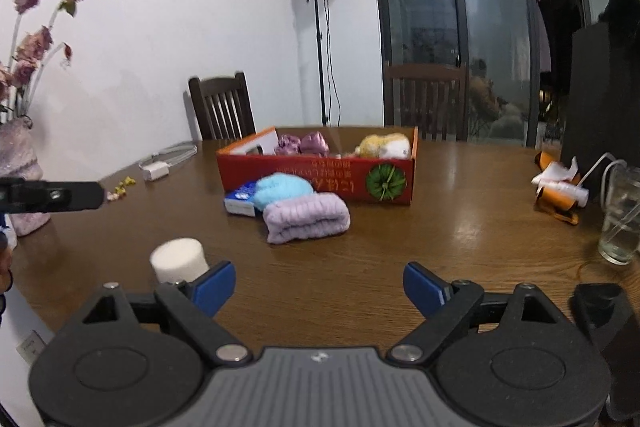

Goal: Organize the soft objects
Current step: 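Move both tools toward the lavender folded towel, then grasp the lavender towel with the left tool while the right tool grips it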

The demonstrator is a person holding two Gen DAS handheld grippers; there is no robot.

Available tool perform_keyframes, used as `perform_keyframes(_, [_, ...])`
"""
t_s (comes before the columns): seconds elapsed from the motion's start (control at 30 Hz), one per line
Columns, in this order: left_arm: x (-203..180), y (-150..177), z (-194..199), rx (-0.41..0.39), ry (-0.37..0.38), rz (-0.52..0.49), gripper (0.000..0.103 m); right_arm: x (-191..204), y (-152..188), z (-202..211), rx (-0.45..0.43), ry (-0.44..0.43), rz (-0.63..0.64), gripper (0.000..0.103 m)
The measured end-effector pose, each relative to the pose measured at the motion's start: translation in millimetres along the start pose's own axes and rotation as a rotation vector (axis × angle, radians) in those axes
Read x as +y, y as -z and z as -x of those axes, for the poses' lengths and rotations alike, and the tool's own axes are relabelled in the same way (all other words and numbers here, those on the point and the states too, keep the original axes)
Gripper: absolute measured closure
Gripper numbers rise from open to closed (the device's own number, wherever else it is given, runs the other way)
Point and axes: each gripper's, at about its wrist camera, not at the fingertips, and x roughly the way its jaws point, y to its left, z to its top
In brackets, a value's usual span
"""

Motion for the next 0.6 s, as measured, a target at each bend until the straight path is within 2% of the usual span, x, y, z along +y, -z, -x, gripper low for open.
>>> perform_keyframes(0.1, [-2.2, -9.9, -35.0, 0.030, 0.039, 0.067, 0.021, -6.7, -5.4, -25.6, 0.010, -0.022, -0.017, 0.014])
perform_keyframes(0.13, [-4.9, -12.9, -47.5, 0.041, 0.029, 0.079, 0.023, -11.3, -8.6, -36.9, 0.008, -0.042, -0.035, 0.014])
perform_keyframes(0.2, [-13.2, -19.3, -75.3, 0.051, 0.018, 0.098, 0.026, -22.3, -15.3, -62.3, 0.016, -0.077, -0.094, 0.022])
perform_keyframes(0.33, [-26.4, -25.6, -129.3, 0.086, -0.028, 0.135, 0.030, -44.0, -33.2, -114.7, 0.032, -0.087, -0.193, 0.028])
perform_keyframes(0.4, [-30.2, -26.1, -150.8, 0.101, -0.056, 0.144, 0.037, -53.8, -42.5, -138.4, 0.030, -0.101, -0.235, 0.039])
perform_keyframes(0.47, [-32.8, -25.0, -166.0, 0.100, -0.069, 0.138, 0.039, -60.3, -49.8, -162.3, 0.049, -0.109, -0.256, 0.047])
perform_keyframes(0.6, [-31.1, -18.9, -187.0, 0.105, -0.117, 0.107, 0.042, -66.6, -56.0, -198.7, 0.078, -0.130, -0.259, 0.057])
